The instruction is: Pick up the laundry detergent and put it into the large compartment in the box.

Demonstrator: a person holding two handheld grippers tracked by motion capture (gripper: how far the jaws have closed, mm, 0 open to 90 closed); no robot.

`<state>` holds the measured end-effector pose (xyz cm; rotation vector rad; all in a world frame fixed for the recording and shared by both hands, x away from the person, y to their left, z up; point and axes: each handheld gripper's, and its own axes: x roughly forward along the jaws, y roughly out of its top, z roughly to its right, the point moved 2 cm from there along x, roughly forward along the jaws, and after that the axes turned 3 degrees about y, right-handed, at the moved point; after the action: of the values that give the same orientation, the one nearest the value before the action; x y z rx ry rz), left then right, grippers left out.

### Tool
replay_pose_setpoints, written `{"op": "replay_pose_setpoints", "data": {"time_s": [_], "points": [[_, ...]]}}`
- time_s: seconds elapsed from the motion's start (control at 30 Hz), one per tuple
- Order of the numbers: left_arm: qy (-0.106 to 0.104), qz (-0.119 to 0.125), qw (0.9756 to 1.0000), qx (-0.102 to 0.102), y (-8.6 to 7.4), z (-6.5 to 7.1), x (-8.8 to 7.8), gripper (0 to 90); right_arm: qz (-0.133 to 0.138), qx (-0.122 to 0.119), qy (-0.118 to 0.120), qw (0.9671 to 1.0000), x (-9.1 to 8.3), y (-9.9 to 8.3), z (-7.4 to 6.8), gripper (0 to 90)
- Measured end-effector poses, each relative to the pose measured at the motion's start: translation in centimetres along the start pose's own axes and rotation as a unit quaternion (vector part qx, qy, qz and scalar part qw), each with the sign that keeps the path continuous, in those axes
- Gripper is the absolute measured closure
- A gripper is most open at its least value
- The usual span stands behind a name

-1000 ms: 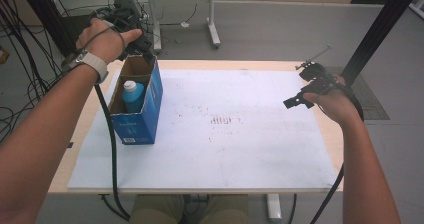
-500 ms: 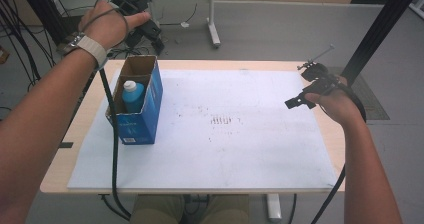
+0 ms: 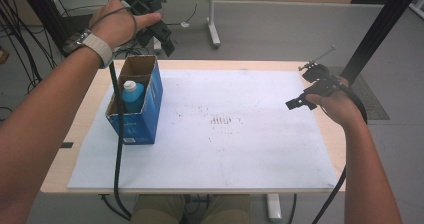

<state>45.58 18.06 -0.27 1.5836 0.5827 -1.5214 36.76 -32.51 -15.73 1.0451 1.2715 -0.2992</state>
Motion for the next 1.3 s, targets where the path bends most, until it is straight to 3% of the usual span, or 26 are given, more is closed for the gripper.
{"op": "replay_pose_setpoints", "data": {"time_s": [0.23, 0.43, 0.73, 0.87, 0.97, 1.3], "points": [[-0.004, -0.001, 0.9988, 0.048, 0.7, 1.1, 0.3, 6.9, 0.001, 0.001, -0.001, 1.0000, -0.1, -0.2, -0.2, 11.1], [-0.001, -0.010, 0.9972, 0.074, 1.3, 2.0, 1.0, 7.0, 0.003, 0.003, -0.001, 1.0000, -0.3, -0.6, -0.3, 11.1], [-0.019, -0.018, 0.9917, 0.126, 2.0, 3.2, 2.0, 7.0, 0.004, 0.009, -0.001, 1.0000, -0.3, -1.2, -0.4, 11.1], [-0.032, -0.019, 0.9877, 0.152, 2.2, 3.4, 2.7, 6.9, 0.004, 0.011, -0.001, 0.9999, -0.2, -1.3, -0.5, 11.1], [-0.042, -0.022, 0.9827, 0.179, 2.4, 3.6, 3.4, 7.0, 0.004, 0.011, -0.001, 0.9999, -0.2, -1.3, -0.5, 11.1], [-0.065, -0.038, 0.9701, 0.231, 2.7, 3.9, 5.5, 7.0, 0.002, 0.013, 0.001, 0.9999, 0.1, -1.2, -0.6, 11.0]]}}
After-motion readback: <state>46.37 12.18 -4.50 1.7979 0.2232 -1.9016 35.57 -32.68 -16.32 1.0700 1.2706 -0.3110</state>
